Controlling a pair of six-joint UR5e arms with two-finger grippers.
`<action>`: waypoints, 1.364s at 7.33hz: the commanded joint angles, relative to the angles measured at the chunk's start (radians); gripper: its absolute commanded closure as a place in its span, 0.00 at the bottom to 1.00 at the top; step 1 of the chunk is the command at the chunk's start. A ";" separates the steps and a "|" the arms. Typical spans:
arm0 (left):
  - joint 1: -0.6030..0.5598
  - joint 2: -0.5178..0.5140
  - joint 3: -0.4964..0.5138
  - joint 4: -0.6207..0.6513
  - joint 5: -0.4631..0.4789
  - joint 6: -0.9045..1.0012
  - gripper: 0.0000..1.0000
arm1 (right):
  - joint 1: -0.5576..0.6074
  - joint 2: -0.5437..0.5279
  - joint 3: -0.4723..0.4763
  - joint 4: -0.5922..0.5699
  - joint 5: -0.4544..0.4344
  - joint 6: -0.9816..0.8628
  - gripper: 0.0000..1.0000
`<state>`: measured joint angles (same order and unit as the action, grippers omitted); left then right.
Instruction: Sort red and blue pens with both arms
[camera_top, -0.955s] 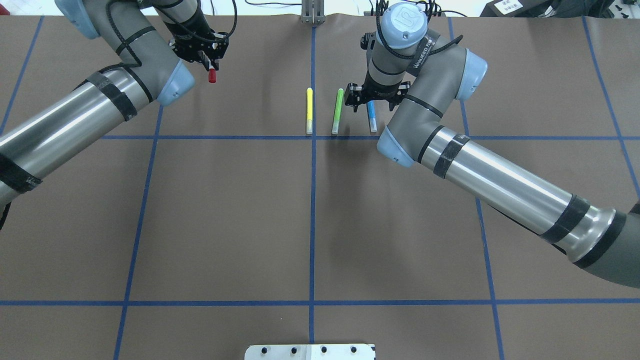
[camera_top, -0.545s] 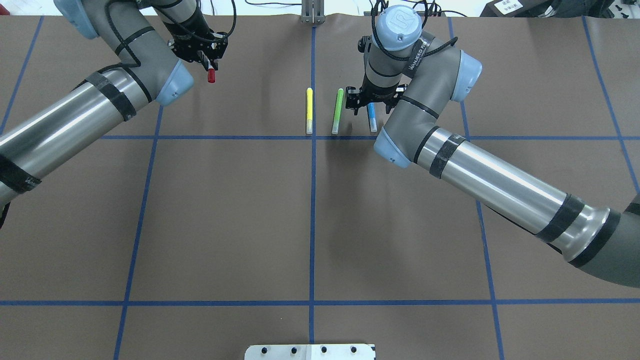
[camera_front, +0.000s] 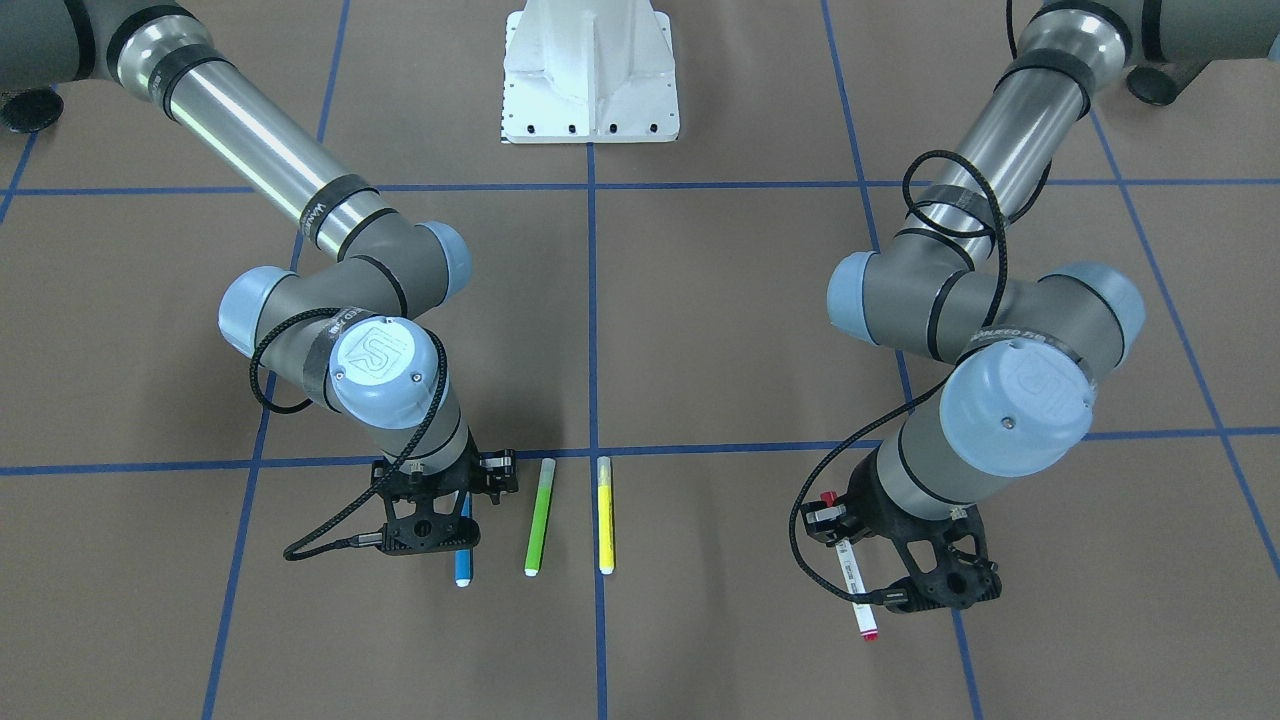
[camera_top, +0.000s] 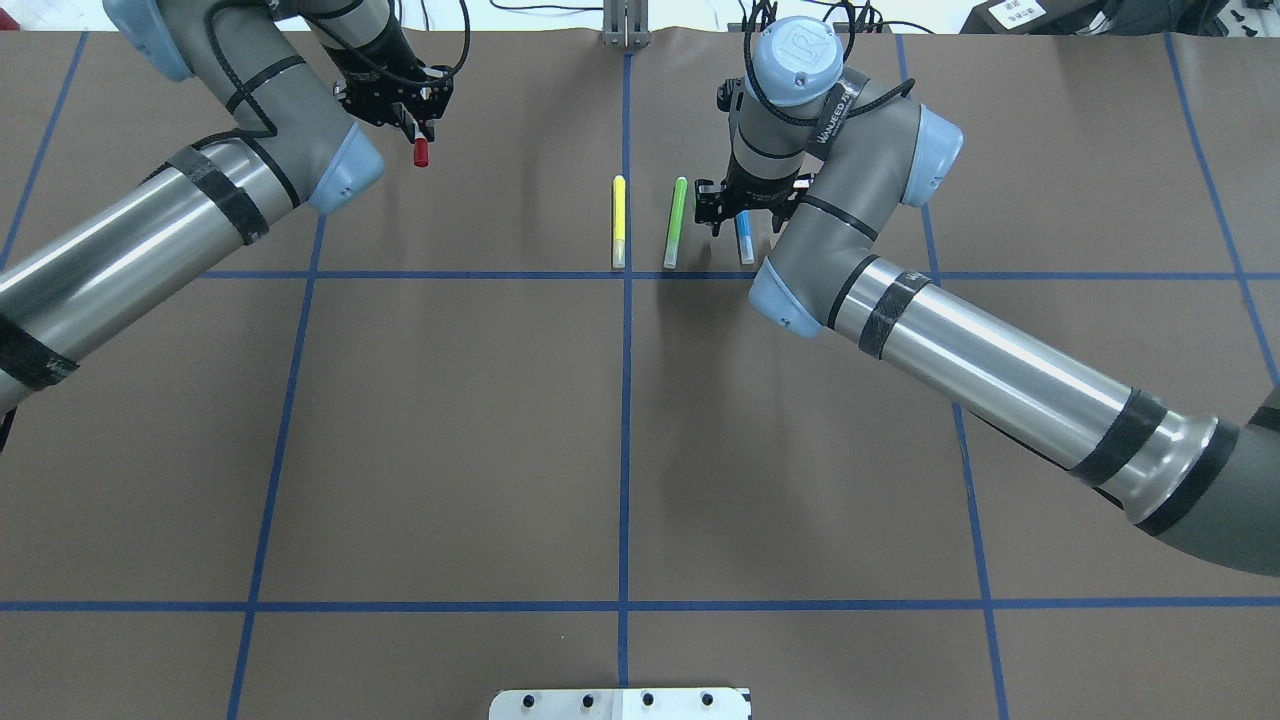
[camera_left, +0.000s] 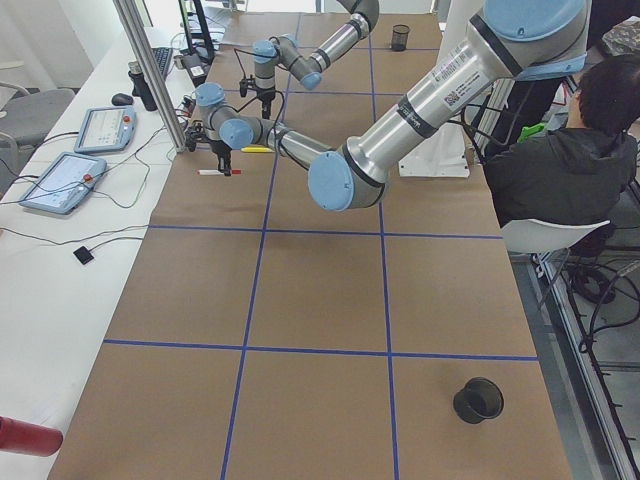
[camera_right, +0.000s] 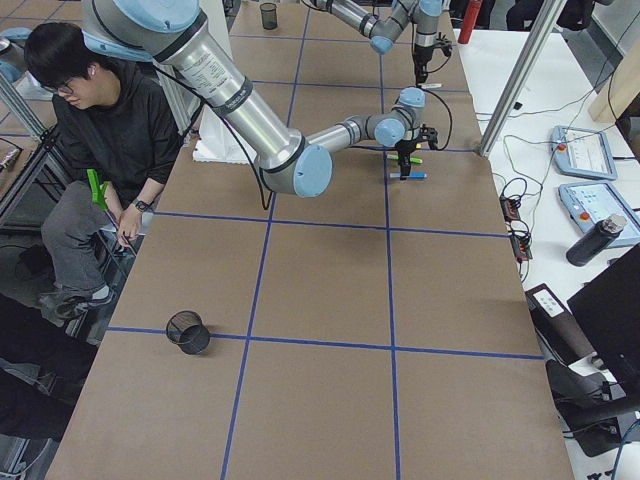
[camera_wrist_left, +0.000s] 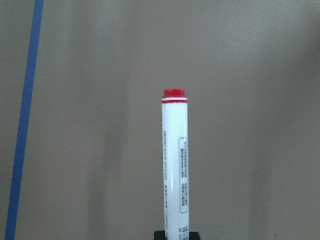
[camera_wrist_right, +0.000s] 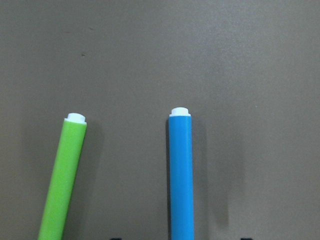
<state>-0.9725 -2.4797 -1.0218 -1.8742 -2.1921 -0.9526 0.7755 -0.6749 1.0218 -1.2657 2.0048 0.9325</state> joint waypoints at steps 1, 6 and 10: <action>0.000 0.001 -0.003 0.000 0.000 0.000 1.00 | 0.001 0.000 -0.003 0.003 0.000 -0.001 0.19; 0.000 0.001 -0.009 0.003 0.000 -0.002 1.00 | -0.004 0.000 -0.014 0.006 0.002 -0.009 0.19; 0.000 0.007 -0.015 0.003 0.000 -0.002 1.00 | -0.004 0.001 -0.017 0.006 0.002 -0.008 0.43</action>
<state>-0.9726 -2.4745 -1.0358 -1.8715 -2.1921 -0.9537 0.7721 -0.6747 1.0059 -1.2594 2.0064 0.9248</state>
